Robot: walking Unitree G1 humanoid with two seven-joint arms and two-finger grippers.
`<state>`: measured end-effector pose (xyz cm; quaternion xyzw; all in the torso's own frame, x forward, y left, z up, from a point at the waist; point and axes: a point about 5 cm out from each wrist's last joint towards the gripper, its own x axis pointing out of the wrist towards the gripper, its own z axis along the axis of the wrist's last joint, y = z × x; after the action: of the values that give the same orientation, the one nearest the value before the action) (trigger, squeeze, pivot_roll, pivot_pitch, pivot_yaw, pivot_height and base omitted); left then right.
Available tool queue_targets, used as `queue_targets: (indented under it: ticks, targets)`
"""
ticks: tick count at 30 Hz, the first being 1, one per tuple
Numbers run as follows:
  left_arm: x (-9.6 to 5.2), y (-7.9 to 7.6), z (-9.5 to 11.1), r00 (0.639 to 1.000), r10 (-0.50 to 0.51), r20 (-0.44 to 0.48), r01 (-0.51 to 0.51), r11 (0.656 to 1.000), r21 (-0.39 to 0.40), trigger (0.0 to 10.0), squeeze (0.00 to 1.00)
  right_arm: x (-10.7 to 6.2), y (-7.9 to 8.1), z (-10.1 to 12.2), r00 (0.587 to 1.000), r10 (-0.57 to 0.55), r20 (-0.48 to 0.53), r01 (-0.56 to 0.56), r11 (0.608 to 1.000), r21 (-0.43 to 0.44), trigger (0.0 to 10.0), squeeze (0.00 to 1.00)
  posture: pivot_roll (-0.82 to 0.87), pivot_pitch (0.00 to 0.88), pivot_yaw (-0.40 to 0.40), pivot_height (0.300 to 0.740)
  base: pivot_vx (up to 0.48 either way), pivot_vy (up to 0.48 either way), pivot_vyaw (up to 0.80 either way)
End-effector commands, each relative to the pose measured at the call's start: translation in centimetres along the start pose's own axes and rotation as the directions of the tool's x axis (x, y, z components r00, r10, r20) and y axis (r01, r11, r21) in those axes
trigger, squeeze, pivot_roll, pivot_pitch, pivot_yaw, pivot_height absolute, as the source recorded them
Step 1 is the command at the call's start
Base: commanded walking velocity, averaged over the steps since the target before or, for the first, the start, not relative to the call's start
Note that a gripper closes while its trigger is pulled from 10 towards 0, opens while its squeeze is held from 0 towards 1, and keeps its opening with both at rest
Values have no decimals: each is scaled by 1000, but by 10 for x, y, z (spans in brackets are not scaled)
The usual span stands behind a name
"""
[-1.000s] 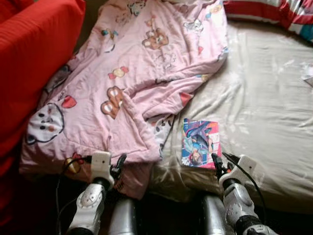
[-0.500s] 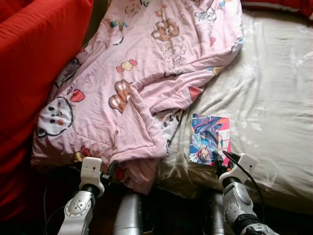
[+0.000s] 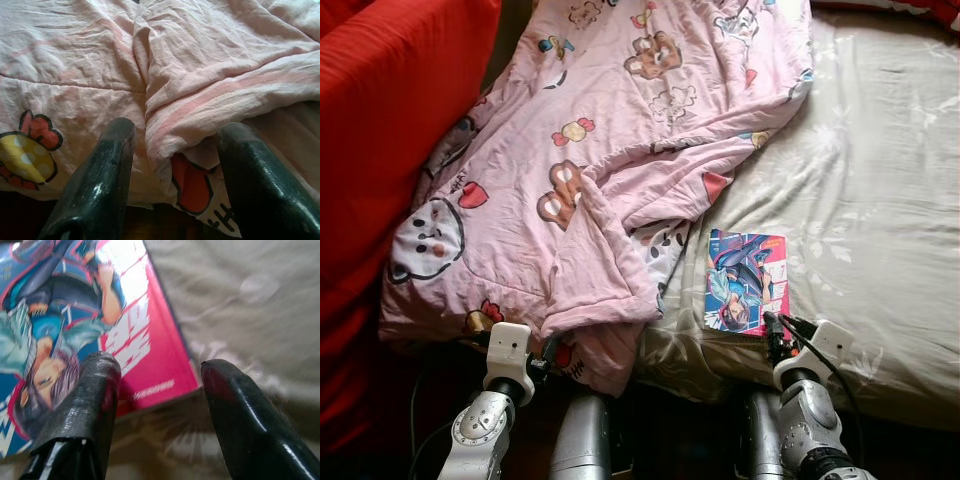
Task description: Clean up the room
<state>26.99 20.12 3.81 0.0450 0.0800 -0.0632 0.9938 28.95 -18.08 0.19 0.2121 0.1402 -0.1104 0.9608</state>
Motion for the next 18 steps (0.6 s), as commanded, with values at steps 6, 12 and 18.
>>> queue_targets:
  ticks: [6, 12, 18]
  targets:
    - [-9, 7, -8, 999, 9, -47, -8, 999, 31, 10000, 0, -4, -1, -14, 998, -13, -68, 16, 999, 45, 10000, 0, 103, 256, 153, 602, 0, 0, 0]
    - [-9, 5, -8, 999, 4, -44, -3, 999, 39, 10000, 0, -3, -10, -8, 997, -64, -42, 71, 981, 180, 10000, 0, 108, 259, 153, 602, 0, 0, 0]
    - [-10, 6, -8, 999, 3, -46, -1, 999, 51, 10000, 0, -5, -16, -13, 995, -77, -63, 92, 951, 295, 10000, 0, 108, 261, 154, 602, 0, 0, 0]
